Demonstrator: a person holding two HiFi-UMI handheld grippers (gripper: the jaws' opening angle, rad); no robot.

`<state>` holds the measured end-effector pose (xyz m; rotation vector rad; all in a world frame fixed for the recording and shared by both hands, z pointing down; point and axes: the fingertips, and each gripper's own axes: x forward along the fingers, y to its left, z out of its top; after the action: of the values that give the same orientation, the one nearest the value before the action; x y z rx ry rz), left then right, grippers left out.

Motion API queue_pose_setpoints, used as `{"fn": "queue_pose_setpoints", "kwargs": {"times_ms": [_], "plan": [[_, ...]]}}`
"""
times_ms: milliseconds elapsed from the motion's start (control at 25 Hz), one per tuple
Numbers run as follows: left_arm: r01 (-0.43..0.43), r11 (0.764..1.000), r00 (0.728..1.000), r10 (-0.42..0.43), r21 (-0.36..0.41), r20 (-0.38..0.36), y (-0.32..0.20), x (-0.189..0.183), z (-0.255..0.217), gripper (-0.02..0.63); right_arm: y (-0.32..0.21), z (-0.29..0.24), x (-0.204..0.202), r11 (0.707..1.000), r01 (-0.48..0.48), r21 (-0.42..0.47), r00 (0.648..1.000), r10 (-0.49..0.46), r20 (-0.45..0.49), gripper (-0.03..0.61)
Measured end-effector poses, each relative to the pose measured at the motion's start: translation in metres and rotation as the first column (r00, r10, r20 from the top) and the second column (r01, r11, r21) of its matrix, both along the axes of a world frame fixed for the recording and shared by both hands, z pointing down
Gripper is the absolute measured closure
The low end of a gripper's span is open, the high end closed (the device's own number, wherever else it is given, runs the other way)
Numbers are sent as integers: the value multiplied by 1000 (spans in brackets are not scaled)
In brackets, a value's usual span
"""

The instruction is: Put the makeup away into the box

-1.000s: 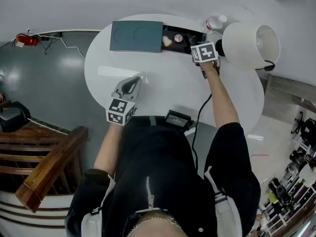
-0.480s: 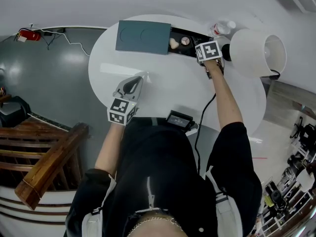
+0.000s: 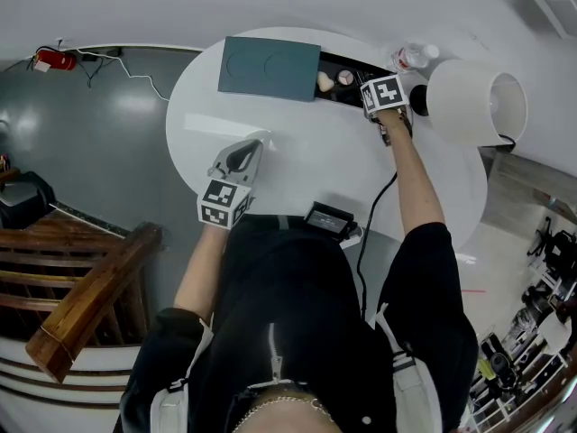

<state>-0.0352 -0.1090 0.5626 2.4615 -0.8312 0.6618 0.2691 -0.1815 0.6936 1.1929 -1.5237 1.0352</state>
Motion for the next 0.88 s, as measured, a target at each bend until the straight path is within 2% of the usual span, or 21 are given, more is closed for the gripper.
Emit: {"fn": "queue_pose_setpoints", "kwargs": {"times_ms": [80,280,400,520,600,880], "plan": [[-4,1000,1000,4,3,-4,-1,-2,-1,599,-2,-6,-1,1000,-2,31,1000,3,-11,419],[-23,1000,1000,24,7,-20,-3,-2,-4,600,-11,-37,-2,985,-52,167,998,56,-16,419],[-41,999,999,42,25,-28,-5,2,-7,600,-12,-60,0,956,-86,281,996,92,-7,422],[-67,997,997,69,37,-32,-7,7,-9,600,-4,-82,-1,923,-100,371,995,102,15,495],[-88,995,995,90,48,-38,-9,11,-12,600,4,-95,-5,899,-118,423,993,115,33,566],[-171,980,982,178,98,-67,-9,28,-28,600,50,-121,-30,831,-147,537,989,130,69,574]]}}
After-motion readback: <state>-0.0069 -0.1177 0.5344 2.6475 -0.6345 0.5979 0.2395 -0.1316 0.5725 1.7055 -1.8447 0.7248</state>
